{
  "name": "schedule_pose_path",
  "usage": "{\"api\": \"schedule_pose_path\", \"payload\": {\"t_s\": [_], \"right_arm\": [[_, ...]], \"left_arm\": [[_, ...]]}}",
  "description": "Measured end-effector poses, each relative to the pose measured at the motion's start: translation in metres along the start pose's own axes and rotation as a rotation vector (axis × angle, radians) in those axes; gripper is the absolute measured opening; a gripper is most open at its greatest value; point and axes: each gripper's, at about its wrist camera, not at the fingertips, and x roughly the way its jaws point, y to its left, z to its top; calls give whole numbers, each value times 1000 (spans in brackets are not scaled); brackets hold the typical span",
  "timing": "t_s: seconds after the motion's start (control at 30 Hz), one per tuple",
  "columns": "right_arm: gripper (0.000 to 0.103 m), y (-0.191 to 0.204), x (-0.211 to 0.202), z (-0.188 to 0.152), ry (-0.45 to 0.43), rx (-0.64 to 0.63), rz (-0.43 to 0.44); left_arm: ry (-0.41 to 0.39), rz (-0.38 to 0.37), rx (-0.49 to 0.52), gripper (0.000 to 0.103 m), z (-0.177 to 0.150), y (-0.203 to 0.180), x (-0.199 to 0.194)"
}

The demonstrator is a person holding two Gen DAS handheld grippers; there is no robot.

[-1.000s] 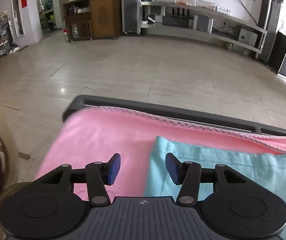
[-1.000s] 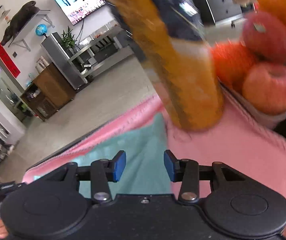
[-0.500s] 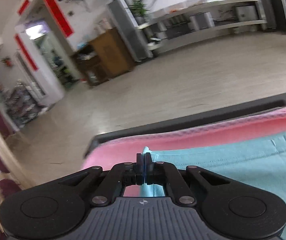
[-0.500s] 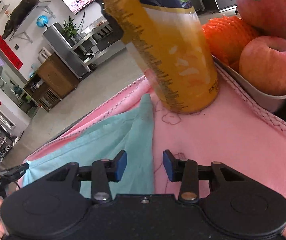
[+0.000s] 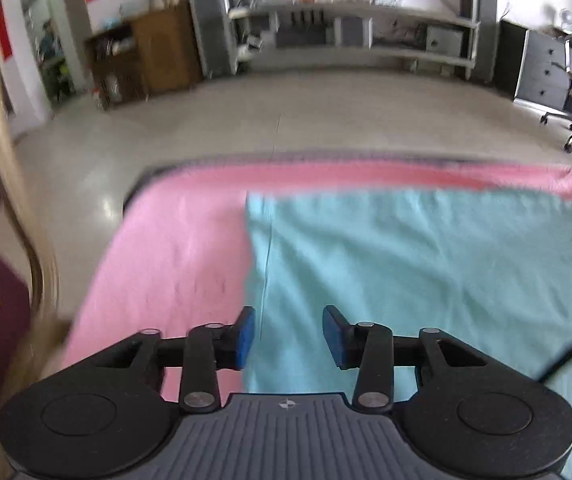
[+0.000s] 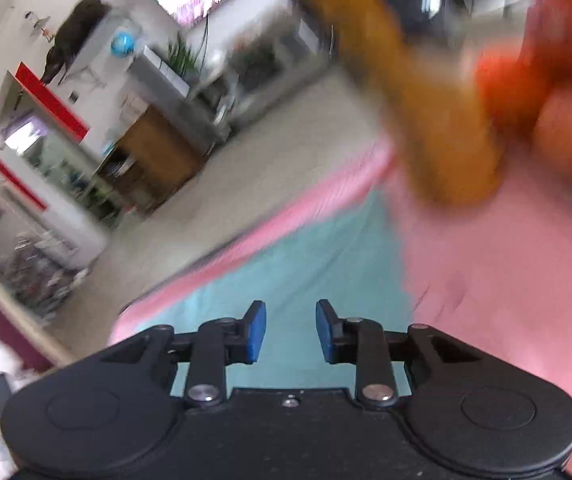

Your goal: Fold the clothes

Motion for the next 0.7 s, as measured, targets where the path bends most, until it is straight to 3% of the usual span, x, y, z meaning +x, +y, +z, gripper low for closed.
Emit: {"api": "schedule_pose_path", "payload": {"t_s": [0.07, 0.1, 0.13, 0.17, 0.2, 0.23, 0.27, 0.3, 0.37, 0.47, 0.6, 0.7], "right_arm": [[29, -16, 14, -10, 67, 76, -1], [23, -26, 16, -13, 76, 113, -10], [4, -39, 16, -15, 69, 151, -21], [0, -52, 12, -15, 41, 191, -43], [0, -60, 1, -13, -4, 219, -83], [1, -63, -12, -12, -47, 238, -131], [7, -66, -25, -11, -90, 256, -178], [10, -69, -37, -10, -133, 275, -225], [12, -63, -65, -10, -181, 287, -219], [16, -41, -109, -17, -198, 317, -76], [26, -5, -158, -49, -178, 225, 53], [42, 14, -177, -83, -135, 123, 81]], "left_arm": [[18, 72, -34, 42, -11, 9, 2], [27, 107, -51, 43, -17, 13, 3], [28, 145, -55, 43, -19, 17, 2], [41, 160, -58, 44, -19, 22, 0], [56, 173, -61, 41, -20, 27, -3], [77, 205, -47, 26, -21, 31, -8], [98, 238, -33, 19, -23, 35, -13], [120, 271, -18, 21, -25, 40, -19], [116, 210, -48, 30, -35, 57, -50], [65, 114, -81, 35, -54, 76, -106], [-50, 1, -153, 41, -89, 85, -171], [-22, -94, -256, 44, -114, 87, -182]]}}
